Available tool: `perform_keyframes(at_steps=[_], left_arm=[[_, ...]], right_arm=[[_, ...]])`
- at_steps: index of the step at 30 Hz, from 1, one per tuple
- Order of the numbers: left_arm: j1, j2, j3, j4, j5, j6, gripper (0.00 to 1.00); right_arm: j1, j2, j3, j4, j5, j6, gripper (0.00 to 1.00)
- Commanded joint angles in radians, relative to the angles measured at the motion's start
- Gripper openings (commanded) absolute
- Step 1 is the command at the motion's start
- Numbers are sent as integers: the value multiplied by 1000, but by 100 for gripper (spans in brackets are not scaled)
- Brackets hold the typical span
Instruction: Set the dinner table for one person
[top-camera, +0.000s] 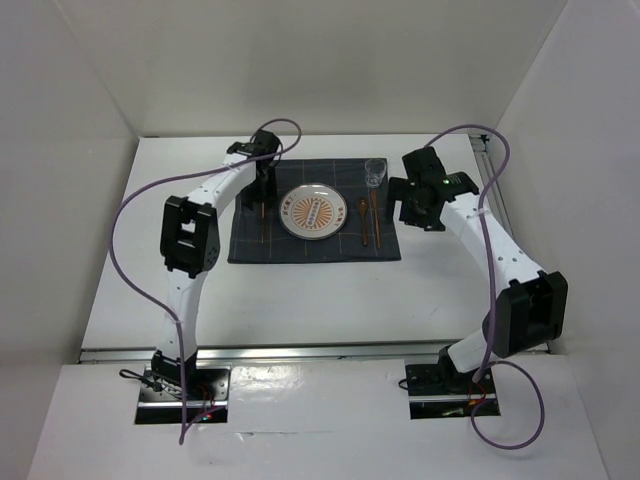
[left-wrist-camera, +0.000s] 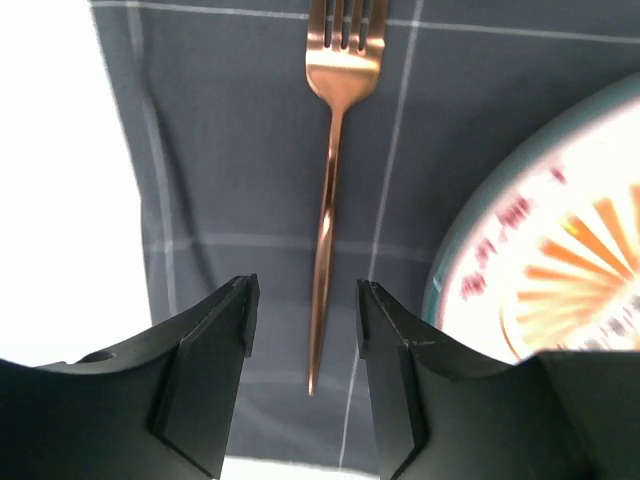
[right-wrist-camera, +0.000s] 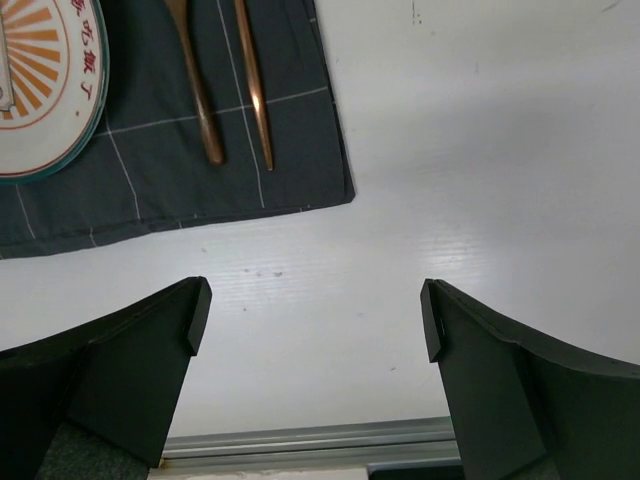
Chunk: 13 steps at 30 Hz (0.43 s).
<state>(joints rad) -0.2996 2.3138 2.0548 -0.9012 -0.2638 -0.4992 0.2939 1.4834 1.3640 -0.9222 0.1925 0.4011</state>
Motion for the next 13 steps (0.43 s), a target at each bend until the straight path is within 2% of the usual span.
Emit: perform_keyframes(at_steps=[1, 3, 10, 13], left_arm=[[-9, -207, -14, -38, 40, -5, 60], [-18, -354, -68, -21, 67, -19, 60], [-18, -813, -435, 142, 179, -39, 59], [-27, -919, -547, 165, 169, -39, 61]], right_arm=[[-6, -87, -20, 8, 45, 44, 100], [-6, -113, -20, 19, 79, 94, 100], [-6, -202, -71, 66, 84, 140, 100], [-6, -268, -121, 110, 84, 140, 98]])
